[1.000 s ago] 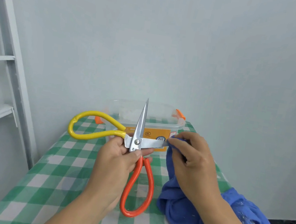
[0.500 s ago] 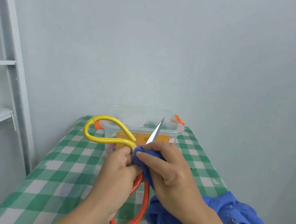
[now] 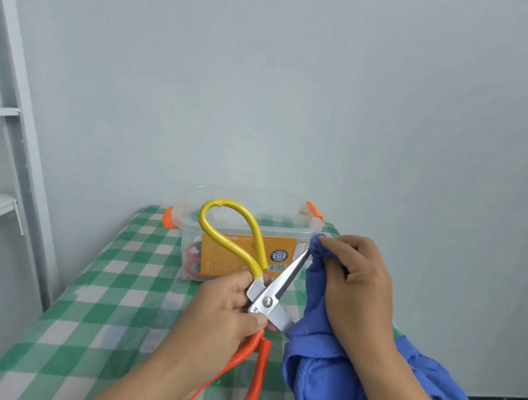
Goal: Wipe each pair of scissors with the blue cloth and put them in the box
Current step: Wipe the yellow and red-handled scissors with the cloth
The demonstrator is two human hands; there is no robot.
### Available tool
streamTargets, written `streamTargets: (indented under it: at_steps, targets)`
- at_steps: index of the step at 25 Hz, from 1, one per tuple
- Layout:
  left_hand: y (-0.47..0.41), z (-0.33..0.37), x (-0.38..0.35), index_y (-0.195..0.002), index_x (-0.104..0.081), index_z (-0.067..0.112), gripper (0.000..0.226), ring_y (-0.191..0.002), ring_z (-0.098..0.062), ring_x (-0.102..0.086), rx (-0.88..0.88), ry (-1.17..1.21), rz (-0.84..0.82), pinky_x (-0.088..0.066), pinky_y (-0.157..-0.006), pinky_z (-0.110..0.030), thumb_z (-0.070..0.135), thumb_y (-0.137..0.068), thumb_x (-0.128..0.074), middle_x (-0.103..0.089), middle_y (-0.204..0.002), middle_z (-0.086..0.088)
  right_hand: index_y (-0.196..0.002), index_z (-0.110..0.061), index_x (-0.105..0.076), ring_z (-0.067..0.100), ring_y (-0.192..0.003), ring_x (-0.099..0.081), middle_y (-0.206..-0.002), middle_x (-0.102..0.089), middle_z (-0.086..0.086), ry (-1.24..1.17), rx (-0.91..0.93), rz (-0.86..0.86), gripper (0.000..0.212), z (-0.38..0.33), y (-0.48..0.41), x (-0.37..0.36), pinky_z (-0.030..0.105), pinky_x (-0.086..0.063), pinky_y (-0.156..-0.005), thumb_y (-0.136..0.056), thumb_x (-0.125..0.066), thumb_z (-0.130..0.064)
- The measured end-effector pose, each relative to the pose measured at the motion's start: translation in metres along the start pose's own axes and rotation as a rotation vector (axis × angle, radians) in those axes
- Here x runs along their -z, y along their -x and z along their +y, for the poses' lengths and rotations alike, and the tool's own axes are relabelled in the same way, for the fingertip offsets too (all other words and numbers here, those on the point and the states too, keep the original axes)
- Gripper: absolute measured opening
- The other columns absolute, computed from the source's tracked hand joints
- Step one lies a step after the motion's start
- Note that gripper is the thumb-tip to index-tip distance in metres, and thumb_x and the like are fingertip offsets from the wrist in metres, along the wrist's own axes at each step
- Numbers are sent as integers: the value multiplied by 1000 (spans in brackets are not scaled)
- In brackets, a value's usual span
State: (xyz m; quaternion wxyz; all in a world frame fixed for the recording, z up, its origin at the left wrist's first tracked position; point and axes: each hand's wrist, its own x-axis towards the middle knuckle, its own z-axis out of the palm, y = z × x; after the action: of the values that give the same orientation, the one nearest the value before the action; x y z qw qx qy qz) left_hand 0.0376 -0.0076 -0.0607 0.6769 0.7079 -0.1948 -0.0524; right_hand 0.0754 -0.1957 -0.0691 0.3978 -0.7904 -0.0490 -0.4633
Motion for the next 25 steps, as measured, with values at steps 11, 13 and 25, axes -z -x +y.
streamTargets:
  at_steps: [11,13,25]
  targets:
    - [-12,-12,3,-104,-68,11,19,-81,-25,-52,-38,47,66,-42,-73,-42,0,-90,-63,-69,-100,-29,-104,-12,-72,11,-101,-63,-107,-66,-8,-170,311,-163,27,-31,21,-2,21,-48,-85,-85,-59,3]
    - [-13,-13,2,-102,-65,3,23,-74,-21,-54,-81,41,68,-45,-67,-35,-14,-91,-54,-71,-85,-22,-99,-10,-72,18,-94,-59,-105,-65,-3,-27,477,-247,24,-35,26,-14,26,-48,-81,-85,-54,-1]
    - [-11,-12,4,-93,-62,1,17,-65,-17,-49,-65,36,66,-38,-58,-30,-13,-82,-59,-63,-72,-12,-91,-11,-72,22,-85,-57,-99,-68,-5,54,525,-325,30,-32,28,-14,32,-49,-75,-80,-48,2]
